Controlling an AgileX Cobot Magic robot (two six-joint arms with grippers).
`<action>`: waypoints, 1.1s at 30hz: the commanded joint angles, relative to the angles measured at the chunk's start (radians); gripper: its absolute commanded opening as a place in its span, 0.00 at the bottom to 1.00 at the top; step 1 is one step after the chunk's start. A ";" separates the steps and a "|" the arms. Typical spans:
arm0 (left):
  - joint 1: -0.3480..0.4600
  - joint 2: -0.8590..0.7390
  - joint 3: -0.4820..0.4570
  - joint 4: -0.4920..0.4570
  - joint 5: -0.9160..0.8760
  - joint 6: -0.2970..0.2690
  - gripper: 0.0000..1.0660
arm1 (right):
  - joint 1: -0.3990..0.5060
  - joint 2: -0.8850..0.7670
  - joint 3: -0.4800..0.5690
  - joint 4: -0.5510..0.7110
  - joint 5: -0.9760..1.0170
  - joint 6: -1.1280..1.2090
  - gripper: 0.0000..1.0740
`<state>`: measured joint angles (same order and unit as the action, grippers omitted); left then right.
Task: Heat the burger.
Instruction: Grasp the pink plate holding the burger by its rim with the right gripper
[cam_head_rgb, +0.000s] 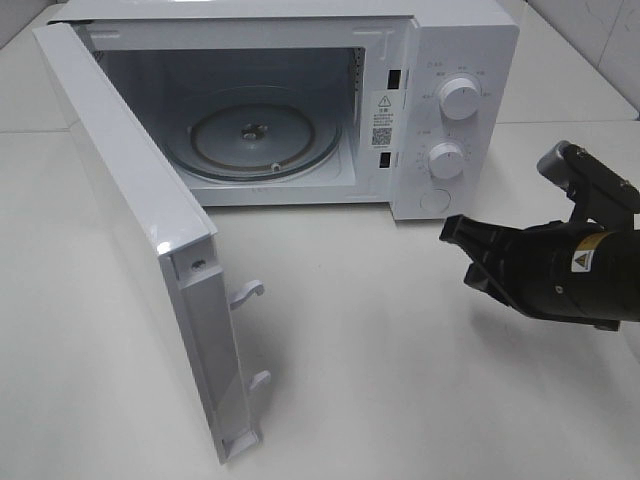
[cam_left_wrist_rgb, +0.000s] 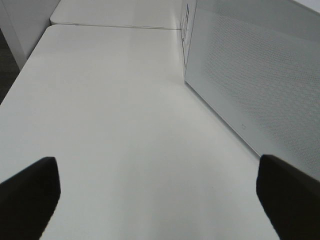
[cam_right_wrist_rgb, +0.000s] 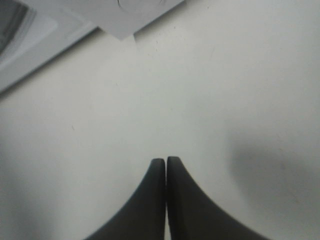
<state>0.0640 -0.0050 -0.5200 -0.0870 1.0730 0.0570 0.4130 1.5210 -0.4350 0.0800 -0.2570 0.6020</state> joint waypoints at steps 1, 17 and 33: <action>0.001 -0.014 0.003 -0.005 -0.002 -0.005 0.94 | 0.003 -0.105 -0.030 -0.019 0.278 -0.191 0.00; 0.001 -0.014 0.003 -0.005 -0.002 -0.005 0.94 | 0.000 -0.289 -0.194 -0.065 0.935 -0.404 0.26; 0.001 -0.014 0.003 -0.005 -0.002 -0.005 0.94 | -0.140 -0.309 -0.202 -0.211 0.940 -0.453 0.93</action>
<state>0.0640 -0.0050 -0.5200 -0.0870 1.0730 0.0570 0.3120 1.2080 -0.6280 -0.1060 0.6790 0.1580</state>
